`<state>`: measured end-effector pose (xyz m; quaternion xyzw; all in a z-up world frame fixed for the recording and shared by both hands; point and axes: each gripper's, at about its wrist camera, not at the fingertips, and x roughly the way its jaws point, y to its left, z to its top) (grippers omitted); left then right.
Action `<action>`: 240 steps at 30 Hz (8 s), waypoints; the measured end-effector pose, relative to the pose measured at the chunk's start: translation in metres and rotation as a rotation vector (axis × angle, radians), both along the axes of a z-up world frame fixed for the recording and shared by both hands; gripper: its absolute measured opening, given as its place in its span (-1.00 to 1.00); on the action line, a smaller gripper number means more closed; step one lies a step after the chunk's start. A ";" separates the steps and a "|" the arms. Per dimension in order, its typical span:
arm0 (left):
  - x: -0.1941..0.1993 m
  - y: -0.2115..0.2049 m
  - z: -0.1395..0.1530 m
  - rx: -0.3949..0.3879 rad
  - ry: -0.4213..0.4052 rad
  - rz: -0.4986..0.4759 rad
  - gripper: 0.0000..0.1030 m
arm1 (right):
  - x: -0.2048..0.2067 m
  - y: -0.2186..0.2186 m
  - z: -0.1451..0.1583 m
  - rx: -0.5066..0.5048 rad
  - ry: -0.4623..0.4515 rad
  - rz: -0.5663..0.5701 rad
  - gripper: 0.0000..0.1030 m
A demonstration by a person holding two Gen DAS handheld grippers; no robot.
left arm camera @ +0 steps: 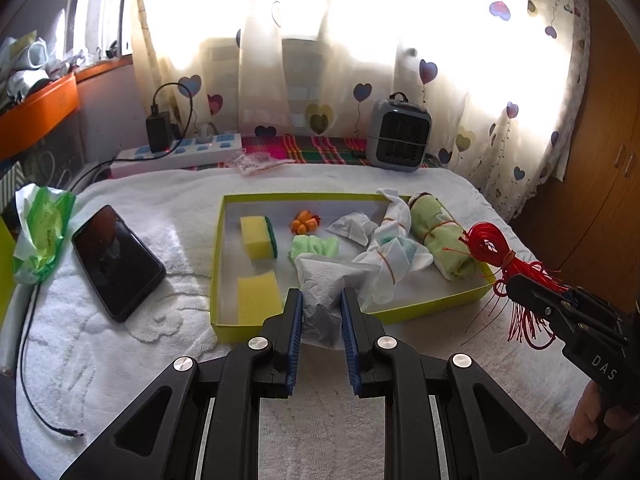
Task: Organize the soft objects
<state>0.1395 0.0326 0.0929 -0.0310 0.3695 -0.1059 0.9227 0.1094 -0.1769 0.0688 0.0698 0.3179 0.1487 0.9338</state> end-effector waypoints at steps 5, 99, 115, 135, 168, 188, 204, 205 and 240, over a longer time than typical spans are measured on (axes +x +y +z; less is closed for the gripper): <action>0.011 -0.001 0.002 -0.002 0.002 -0.008 -0.65 | 0.015 -0.004 0.003 0.012 0.004 -0.004 -0.57; 0.058 -0.018 -0.039 0.031 0.084 0.019 -0.12 | 0.085 0.012 -0.036 -0.047 0.092 0.027 -0.10; 0.027 -0.017 -0.026 0.055 0.048 0.055 -0.12 | 0.060 0.014 -0.029 -0.055 0.080 -0.012 0.08; -0.022 -0.016 -0.046 0.096 0.101 0.084 -0.12 | 0.016 0.019 -0.044 -0.122 0.149 -0.048 0.09; -0.041 -0.025 -0.074 0.165 0.130 0.149 -0.04 | -0.001 0.023 -0.069 -0.244 0.234 -0.107 0.34; -0.041 -0.025 -0.074 0.167 0.131 0.158 -0.02 | 0.000 0.024 -0.070 -0.245 0.238 -0.102 0.40; -0.041 -0.025 -0.074 0.166 0.131 0.158 -0.02 | 0.000 0.023 -0.070 -0.245 0.238 -0.102 0.42; -0.041 -0.025 -0.074 0.166 0.131 0.158 -0.02 | 0.000 0.023 -0.070 -0.245 0.238 -0.102 0.42; -0.041 -0.024 -0.073 0.164 0.131 0.158 -0.02 | 0.000 0.025 -0.070 -0.246 0.239 -0.101 0.45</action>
